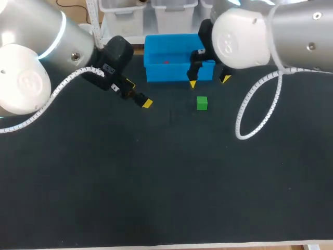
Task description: Use the left arm to pick the red cube and place it into the blue plastic box first, then use the right arm to grasp the green cube and put it into the same blue plastic box after the first action is fully finished.
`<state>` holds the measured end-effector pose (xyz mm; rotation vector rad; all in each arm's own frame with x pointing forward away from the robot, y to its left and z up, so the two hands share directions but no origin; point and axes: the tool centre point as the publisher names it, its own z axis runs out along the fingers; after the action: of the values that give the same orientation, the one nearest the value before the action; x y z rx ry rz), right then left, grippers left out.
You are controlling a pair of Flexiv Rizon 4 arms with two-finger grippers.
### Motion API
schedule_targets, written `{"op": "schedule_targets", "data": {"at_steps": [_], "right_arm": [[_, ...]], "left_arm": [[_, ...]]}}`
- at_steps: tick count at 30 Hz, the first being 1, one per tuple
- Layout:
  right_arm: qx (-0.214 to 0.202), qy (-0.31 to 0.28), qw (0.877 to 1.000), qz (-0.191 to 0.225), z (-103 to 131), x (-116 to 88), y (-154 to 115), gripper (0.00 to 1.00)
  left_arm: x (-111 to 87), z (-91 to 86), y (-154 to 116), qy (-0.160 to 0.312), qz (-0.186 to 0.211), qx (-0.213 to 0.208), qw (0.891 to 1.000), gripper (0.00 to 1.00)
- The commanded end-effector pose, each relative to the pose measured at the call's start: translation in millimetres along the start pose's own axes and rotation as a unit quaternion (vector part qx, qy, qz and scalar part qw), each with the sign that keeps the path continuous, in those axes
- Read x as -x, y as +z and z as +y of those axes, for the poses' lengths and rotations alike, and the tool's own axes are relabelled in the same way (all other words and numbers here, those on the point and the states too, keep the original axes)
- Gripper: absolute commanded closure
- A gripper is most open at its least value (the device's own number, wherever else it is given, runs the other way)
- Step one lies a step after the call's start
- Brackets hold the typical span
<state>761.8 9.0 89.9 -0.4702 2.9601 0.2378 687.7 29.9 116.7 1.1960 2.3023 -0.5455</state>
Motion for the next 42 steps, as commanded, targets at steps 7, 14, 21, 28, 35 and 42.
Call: {"op": "schedule_targets", "data": {"at_steps": [7,14,21,28,35,42], "right_arm": [[-0.023,0.047,0.998,0.016,10,7,4,0.00],[-0.036,0.052,0.998,0.027,15,8,8,0.00],[-0.050,0.059,0.996,0.032,18,6,10,0.00],[-0.053,0.094,0.994,0.019,22,2,9,0.00],[-0.053,0.094,0.994,0.019,22,2,9,0.00],[-0.053,0.094,0.994,0.019,22,2,9,0.00]], "left_arm": [[-1.1,1.3,0,0.001,-0.003,-0.003,1.000,0.00],[-1.1,1.3,0,0.001,-0.003,-0.003,1.000,0.00],[-1.1,1.3,0,0.001,-0.003,-0.003,1.000,0.00],[-1.1,1.3,0,0.001,-0.003,-0.003,1.000,0.00],[-1.1,1.3,0,0.001,-0.003,-0.003,1.000,0.00],[-1.1,1.3,0,0.001,-0.003,-0.003,1.000,0.00]]}}
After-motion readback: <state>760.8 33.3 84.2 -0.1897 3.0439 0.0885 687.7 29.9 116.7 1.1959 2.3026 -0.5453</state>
